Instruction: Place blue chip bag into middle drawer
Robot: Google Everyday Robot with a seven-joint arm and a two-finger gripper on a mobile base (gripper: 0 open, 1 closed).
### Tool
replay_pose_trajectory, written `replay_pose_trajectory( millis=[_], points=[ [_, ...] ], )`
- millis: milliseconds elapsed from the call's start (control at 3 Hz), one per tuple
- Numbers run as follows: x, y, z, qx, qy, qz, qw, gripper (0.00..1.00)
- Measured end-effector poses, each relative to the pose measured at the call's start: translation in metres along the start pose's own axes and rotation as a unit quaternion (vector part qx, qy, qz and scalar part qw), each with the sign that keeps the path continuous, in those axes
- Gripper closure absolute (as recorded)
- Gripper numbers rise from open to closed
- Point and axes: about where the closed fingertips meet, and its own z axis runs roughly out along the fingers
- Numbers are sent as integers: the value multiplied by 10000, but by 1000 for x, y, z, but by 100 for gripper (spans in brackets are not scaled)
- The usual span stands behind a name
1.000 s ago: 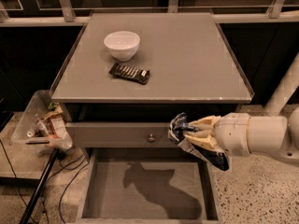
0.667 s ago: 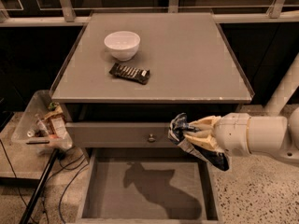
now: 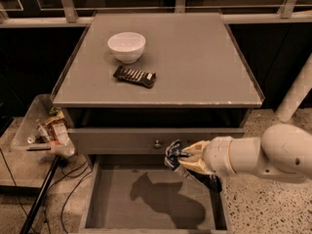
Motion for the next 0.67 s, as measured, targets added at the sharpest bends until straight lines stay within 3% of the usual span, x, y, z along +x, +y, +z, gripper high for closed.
replay_pose_trajectory(
  millis=[333, 667],
  points=[
    [43, 15, 36, -160, 139, -10, 9998, 100],
    [73, 18, 61, -191, 51, -303, 9993, 100]
  ],
)
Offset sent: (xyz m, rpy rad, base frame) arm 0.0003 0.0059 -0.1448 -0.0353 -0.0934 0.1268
